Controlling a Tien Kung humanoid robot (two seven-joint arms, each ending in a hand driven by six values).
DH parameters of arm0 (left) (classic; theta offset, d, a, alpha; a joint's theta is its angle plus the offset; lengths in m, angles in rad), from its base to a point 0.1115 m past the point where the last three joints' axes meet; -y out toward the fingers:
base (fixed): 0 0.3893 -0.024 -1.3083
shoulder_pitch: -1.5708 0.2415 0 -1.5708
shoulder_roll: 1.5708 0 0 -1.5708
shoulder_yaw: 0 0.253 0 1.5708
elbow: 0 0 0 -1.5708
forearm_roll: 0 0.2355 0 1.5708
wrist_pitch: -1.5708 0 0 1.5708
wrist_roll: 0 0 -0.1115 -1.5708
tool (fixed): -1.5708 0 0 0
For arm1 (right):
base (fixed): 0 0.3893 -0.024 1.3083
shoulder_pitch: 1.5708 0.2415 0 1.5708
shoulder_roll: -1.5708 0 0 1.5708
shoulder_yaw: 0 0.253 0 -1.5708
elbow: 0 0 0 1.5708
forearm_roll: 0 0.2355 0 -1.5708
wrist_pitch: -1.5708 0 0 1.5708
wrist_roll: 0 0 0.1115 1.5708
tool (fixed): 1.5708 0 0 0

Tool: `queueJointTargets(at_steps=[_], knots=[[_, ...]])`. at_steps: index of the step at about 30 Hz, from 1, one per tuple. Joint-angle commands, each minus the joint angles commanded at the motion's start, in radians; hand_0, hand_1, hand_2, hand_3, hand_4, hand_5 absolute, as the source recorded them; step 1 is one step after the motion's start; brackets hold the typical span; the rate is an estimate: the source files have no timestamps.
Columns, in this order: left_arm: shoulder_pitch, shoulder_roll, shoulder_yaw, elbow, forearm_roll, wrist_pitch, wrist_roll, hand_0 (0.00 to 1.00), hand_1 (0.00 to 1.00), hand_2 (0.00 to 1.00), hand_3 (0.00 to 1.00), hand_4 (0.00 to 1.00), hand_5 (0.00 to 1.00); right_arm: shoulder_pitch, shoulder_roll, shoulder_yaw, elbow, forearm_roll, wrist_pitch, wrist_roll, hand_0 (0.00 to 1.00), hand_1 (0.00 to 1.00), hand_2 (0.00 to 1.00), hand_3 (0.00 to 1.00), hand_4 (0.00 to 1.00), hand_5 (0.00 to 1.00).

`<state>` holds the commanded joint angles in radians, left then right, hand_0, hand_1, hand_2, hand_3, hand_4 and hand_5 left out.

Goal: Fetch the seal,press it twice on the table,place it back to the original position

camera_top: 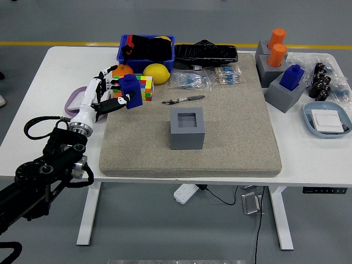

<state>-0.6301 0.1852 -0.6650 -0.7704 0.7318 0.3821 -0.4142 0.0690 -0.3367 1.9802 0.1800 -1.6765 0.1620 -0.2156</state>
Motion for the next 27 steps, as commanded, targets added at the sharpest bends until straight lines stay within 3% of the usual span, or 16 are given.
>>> queueJointTargets(at_steps=[12,27], knots=[[0.053,-0.012,0.015,0.042,0.007,0.009,-0.02,0.833,0.543,0.466,0.862,0.717,0.002,-0.002,0.003,-0.005,0.0,-0.006,0.001,0.001,0.869,0.732,0.712,0.712,0.824,0.507],[0.081,-0.02,0.034,0.058,-0.021,-0.003,-0.042,0.832,0.541,0.462,0.855,0.718,0.002,-0.004,0.003,-0.011,0.001,-0.003,0.001,0.002,0.869,0.732,0.713,0.713,0.826,0.506]])
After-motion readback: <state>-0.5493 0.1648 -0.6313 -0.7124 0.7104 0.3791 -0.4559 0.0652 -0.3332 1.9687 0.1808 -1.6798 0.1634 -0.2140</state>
